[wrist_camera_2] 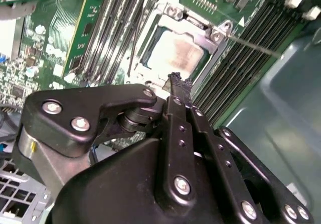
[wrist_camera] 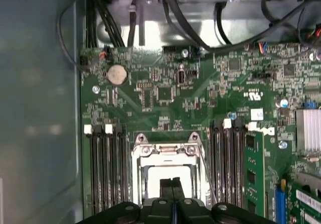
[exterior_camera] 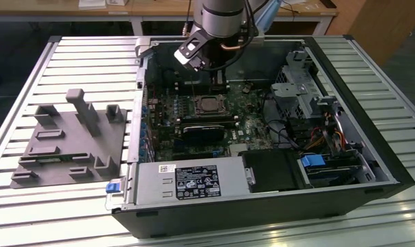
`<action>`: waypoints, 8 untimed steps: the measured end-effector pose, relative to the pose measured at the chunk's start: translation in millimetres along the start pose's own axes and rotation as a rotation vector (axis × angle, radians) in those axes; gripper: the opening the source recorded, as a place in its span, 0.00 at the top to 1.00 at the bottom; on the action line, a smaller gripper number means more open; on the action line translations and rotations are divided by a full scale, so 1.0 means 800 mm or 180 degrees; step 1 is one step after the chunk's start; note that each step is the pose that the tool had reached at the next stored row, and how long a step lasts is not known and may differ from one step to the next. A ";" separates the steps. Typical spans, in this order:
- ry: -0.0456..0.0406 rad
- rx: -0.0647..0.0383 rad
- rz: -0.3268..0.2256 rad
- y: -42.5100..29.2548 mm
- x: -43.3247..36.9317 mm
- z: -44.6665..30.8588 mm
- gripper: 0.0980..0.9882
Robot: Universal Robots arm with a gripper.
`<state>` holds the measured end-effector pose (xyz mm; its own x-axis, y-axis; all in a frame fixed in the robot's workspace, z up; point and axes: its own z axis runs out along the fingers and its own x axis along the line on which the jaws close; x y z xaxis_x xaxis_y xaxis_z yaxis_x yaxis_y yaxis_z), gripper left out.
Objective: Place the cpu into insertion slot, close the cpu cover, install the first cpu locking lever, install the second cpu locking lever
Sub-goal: 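Close the cpu cover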
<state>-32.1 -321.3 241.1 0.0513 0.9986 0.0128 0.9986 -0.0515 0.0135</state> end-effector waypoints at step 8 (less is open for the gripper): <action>0.0001 -0.0012 -0.0001 -0.0056 0.000 0.0013 1.00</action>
<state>-36.5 -321.3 240.0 0.0511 0.9986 0.0130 0.9985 -0.0513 0.0173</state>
